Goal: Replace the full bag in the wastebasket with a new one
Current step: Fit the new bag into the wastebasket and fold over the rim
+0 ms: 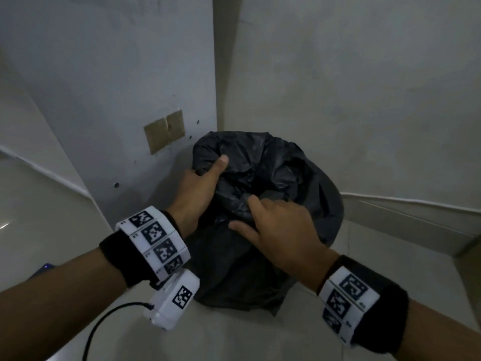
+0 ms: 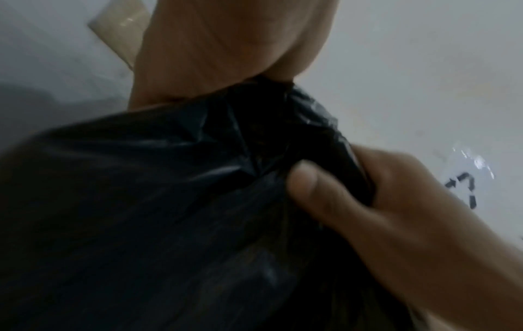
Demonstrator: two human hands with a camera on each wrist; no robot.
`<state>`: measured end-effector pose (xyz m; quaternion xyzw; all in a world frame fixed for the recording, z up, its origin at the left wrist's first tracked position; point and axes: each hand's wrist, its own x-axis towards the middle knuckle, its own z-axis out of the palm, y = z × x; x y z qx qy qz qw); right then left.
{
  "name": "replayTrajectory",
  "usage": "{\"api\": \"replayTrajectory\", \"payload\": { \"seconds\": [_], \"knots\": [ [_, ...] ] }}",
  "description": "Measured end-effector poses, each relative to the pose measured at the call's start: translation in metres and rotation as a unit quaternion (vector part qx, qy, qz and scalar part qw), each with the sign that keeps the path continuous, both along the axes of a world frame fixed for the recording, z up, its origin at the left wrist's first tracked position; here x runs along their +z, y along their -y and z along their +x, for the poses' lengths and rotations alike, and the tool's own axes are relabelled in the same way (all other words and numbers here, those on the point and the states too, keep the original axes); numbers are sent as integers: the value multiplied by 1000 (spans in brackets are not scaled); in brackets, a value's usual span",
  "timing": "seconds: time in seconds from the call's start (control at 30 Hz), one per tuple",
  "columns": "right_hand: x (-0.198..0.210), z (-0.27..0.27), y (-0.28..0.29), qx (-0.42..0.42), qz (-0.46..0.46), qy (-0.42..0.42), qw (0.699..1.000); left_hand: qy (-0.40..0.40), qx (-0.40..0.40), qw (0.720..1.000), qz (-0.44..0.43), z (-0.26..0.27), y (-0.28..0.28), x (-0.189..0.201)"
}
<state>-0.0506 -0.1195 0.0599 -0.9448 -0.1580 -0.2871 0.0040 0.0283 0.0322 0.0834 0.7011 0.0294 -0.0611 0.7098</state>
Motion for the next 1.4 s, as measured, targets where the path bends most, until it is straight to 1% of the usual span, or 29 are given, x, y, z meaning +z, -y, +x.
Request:
{"api": "replayTrajectory", "payload": {
  "seconds": [0.07,0.13,0.2,0.23,0.27,0.33,0.37,0.4,0.43,0.47,0.5,0.53,0.57,0.63,0.67,0.7,0.77,0.83,0.93,0.97,1.03,1.13,1.2,1.27,1.3,1.33,1.4],
  "knots": [
    [-5,-9,-10,22,3,-17,1000,-49,-44,998,-11,2,-9,4],
    [-8,-16,-19,32,6,-54,998,-77,-70,995,-7,4,-14,9],
    [-6,-26,-28,41,-1,-101,994,-71,-58,996,16,4,-15,13],
    [-4,-30,-31,61,1,-127,990,-61,-46,997,33,4,-15,14],
    [1,-33,-32,83,16,-176,981,-46,-32,997,47,5,-15,14],
    [13,-33,-29,107,74,-300,945,-18,-16,998,59,5,-18,13],
    [19,-30,-25,99,105,-328,933,-11,-19,998,60,4,-19,13],
    [24,-26,-19,85,141,-333,929,-6,-27,998,60,2,-20,13],
    [28,-20,-12,69,165,-303,936,-2,-36,998,59,0,-20,12],
    [33,-15,-3,52,159,-262,950,5,-42,997,57,-5,-20,12],
    [37,-10,7,36,136,-243,960,17,-40,997,59,-8,-19,13],
    [37,-5,17,17,100,-271,957,32,-38,997,66,-10,-18,14],
    [35,-1,27,-9,67,-337,939,50,-40,995,75,-12,-16,16],
    [22,5,38,-70,27,-475,877,89,-48,991,84,-19,-13,21],
    [12,8,41,-96,5,-519,849,104,-58,989,85,-22,-11,23],
    [2,11,43,-116,-22,-547,828,120,-70,987,83,-25,-9,23],
    [-14,15,44,-147,-68,-569,806,159,-87,980,86,-32,-2,23],
    [-33,15,45,-175,-91,-563,803,208,-91,968,108,-39,6,25],
    [-69,10,49,-175,-103,-536,820,296,-95,940,144,-50,13,27],
    [-78,11,52,-172,-87,-536,822,320,-97,930,153,-53,15,28],
    [-82,16,60,-177,-52,-544,819,347,-98,919,161,-57,19,28],
    [-61,20,63,-176,15,-549,817,349,-78,918,171,-53,19,24],
    [-44,16,60,-167,113,-540,817,332,-55,927,163,-44,17,20],
    [-30,12,54,-168,257,-501,809,310,-38,941,129,-36,14,15],
    [-25,12,51,-165,336,-469,800,299,-31,947,113,-33,14,12],
    [-21,13,47,-158,415,-437,782,291,-24,951,101,-31,14,11],
    [-16,19,30,-120,550,-403,722,279,-21,956,89,-32,16,10]
  ]
}}
